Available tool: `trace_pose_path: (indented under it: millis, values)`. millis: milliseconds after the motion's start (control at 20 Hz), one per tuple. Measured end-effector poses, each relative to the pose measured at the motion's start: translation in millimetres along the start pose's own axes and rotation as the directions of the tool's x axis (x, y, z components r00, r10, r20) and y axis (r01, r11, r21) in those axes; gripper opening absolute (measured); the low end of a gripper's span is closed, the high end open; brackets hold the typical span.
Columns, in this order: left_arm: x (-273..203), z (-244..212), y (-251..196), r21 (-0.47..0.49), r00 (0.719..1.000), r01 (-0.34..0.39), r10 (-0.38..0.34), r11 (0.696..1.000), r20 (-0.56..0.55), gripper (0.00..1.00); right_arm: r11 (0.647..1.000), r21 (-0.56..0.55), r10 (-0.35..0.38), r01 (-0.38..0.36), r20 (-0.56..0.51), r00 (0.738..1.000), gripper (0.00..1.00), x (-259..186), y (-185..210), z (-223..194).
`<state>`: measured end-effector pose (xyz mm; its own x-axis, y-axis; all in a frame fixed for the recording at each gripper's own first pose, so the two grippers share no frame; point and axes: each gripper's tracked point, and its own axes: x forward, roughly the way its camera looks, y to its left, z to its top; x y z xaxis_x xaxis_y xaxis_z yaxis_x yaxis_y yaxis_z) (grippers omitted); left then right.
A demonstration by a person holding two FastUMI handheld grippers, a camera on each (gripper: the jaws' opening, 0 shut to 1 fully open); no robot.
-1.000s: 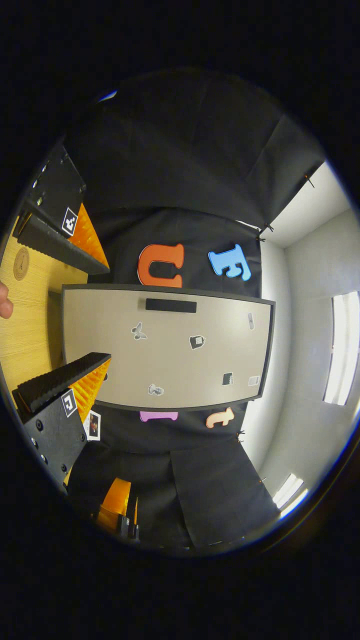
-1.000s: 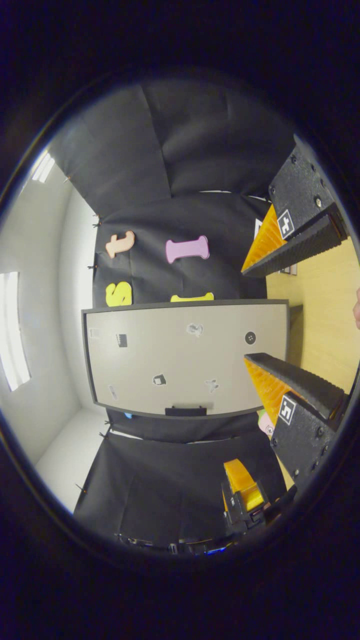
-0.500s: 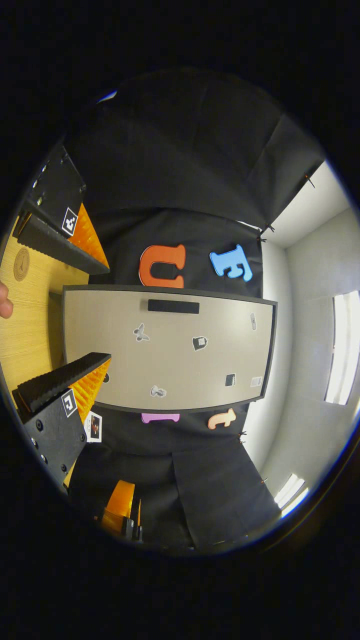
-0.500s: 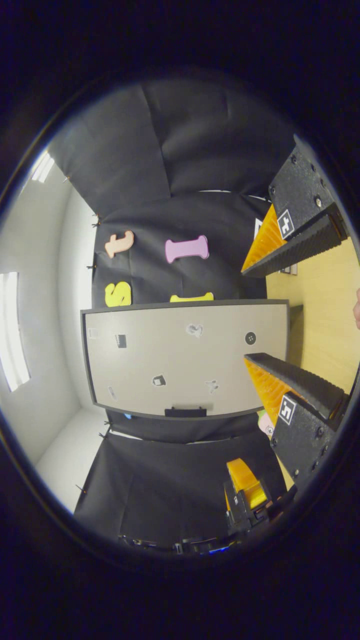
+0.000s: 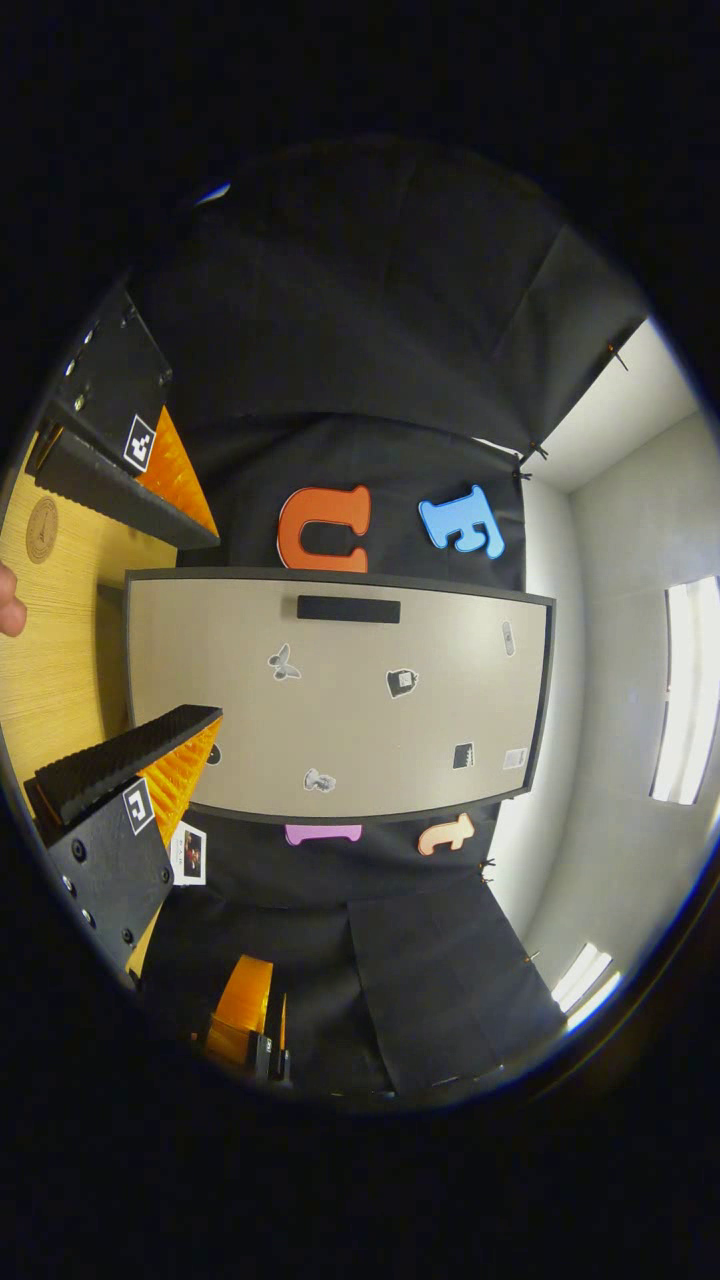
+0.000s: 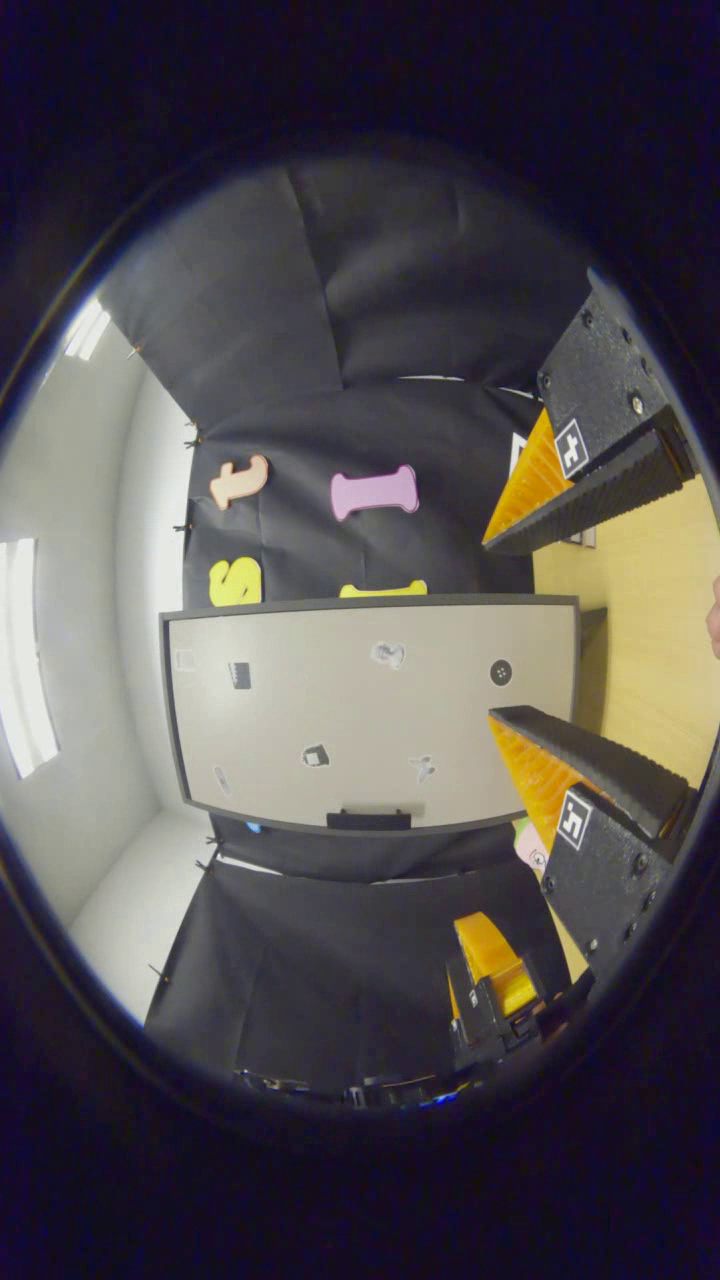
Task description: Open the cabinet door with the right hand, grasp the bottle in the cabinet with the left hand and place it on the coaster, then close the cabinet door with the right hand.
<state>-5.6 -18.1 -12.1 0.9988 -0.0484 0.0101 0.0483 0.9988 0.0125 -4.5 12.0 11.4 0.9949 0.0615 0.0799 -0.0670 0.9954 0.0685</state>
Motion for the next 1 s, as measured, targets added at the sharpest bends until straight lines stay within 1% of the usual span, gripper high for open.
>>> trace_pose_path:
  millis: [350,550,700,750,800,1000]
  values:
    - [-4,-2,0,0.01,1.0,0.0,0.0,1.0,0.001,0.95,0.996,-0.019,0.086,-0.086,0.032,0.996,0.98,21,20,23]
    - [-7,-2,1,0.002,1.0,-0.004,0.004,1.0,0.005,0.95,0.991,-0.012,0.136,-0.136,0.045,0.99,0.98,37,37,32]
    - [-10,-5,1,-0.004,1.0,-0.002,0.002,1.0,-0.005,0.95,0.982,-0.024,0.188,-0.187,0.031,0.982,0.98,54,54,36]
    - [-12,-6,1,-0.001,1.0,-0.001,0.001,1.0,-0.007,0.95,0.978,-0.026,0.21,-0.209,0.031,0.977,0.95,60,61,38]
    - [-13,-8,1,0.004,1.0,0.0,0.0,1.0,-0.008,0.95,0.973,-0.028,0.23,-0.229,0.03,0.973,0.98,67,68,40]
    - [-17,-12,-2,0.015,1.0,0.015,-0.015,1.0,-0.013,0.95,0.959,-0.029,0.283,-0.283,0.011,0.959,0.98,106,97,45]
